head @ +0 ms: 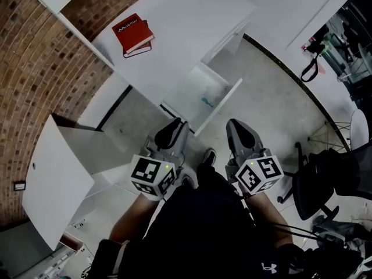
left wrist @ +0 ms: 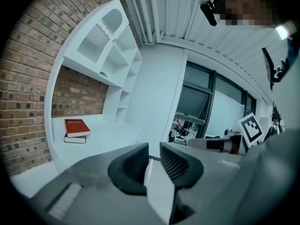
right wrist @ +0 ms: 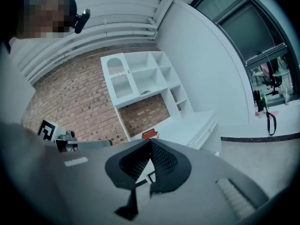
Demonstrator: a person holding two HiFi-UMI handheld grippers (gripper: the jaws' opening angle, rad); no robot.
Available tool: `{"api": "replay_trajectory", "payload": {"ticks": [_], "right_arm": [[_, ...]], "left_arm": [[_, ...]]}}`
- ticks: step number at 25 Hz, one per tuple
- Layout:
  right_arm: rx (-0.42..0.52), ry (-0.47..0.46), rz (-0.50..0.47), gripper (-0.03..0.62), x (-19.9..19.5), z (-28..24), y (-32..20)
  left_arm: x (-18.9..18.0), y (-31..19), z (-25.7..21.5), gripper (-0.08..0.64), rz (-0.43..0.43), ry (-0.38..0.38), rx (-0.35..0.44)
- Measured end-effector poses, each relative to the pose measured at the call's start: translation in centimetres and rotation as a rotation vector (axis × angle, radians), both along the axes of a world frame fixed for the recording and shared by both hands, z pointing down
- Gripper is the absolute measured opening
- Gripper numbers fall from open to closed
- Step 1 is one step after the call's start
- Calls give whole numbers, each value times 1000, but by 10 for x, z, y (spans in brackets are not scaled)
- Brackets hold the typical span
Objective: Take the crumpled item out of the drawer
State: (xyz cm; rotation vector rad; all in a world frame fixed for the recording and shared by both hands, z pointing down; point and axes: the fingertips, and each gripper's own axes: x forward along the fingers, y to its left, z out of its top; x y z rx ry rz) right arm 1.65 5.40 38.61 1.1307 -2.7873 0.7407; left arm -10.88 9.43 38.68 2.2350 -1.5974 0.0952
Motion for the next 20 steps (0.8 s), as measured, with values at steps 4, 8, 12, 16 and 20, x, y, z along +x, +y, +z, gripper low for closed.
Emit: {"api": "replay_trajectory", "payload": {"ticks": [4, 8, 12, 16, 20], "right_arm": [[-24, -9, 4, 2, 9, 6, -35], [-23, -21, 5, 2, 17, 5, -67], [-30, -22, 1, 2, 23, 7, -92], [-54, -14, 9, 3, 24, 18, -109], [-87, 2, 22, 2, 13, 33, -121]], "left_arm": [[14, -34, 8, 81, 11, -8, -21], [26, -64, 11, 81, 19, -14, -29], [29, -87, 17, 81, 9, -16, -43], [27, -102, 34, 81, 12, -22, -77], [17, -119, 61, 81, 40, -16, -134]]}}
